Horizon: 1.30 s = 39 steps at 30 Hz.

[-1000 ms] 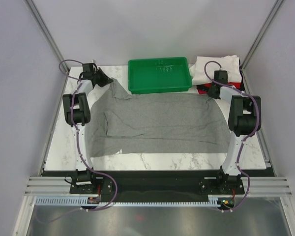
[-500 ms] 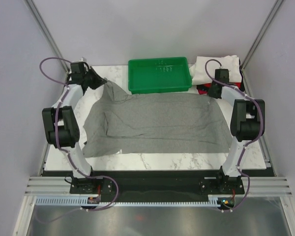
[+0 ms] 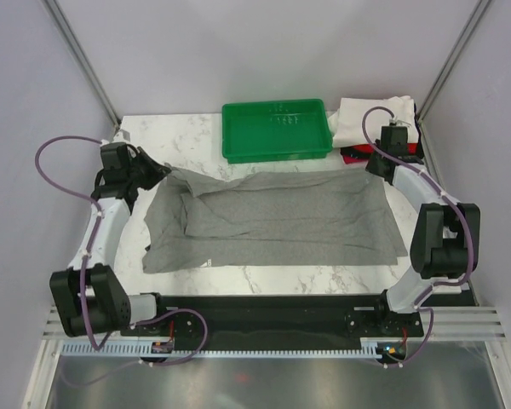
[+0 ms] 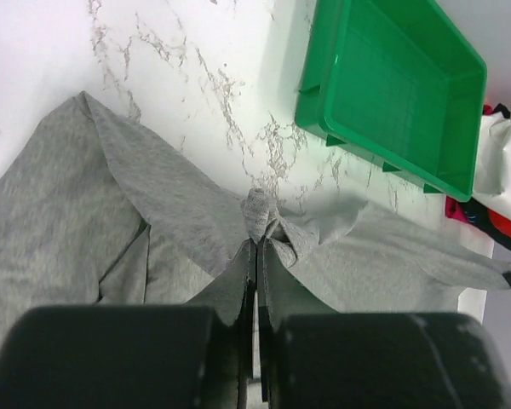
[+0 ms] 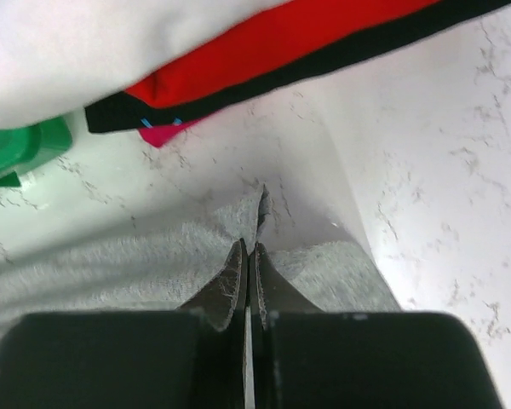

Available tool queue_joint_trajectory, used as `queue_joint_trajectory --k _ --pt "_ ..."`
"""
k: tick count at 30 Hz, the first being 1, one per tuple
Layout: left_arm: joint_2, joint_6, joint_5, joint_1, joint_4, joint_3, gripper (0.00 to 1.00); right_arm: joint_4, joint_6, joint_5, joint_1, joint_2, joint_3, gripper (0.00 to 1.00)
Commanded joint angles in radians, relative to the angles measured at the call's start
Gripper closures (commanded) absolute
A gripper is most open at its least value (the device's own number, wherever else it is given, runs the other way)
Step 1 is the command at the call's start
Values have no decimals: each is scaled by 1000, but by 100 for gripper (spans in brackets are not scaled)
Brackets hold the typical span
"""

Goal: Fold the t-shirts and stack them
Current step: Fold the tshirt

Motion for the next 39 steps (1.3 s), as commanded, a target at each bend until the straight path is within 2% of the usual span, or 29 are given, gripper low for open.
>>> queue_joint_trajectory --k 1,4,13,17,20,23,33,39 --pt "-144 25 -56 22 -46 -65 98 34 2 63 -4 -62 -82 100" --pt "-237 12 -67 53 -75 -126 98 53 28 68 -19 -88 -129 100" --pt "-373 -21 -67 140 -161 -224 98 91 77 29 -79 -145 -206 100" --pt "-393 -39 -31 256 -190 -240 98 145 145 -27 -128 -168 -255 100" --pt "-387 -50 53 350 -190 -260 98 177 166 -46 -154 -154 -286 100" --pt "-373 -62 102 390 -180 -284 98 185 188 -63 -168 -117 -295 100" --pt "-437 -62 124 393 -195 -301 98 186 193 -89 -170 -145 -321 100" --pt "-503 -94 73 398 -245 -350 98 206 242 -62 -171 -291 -454 100"
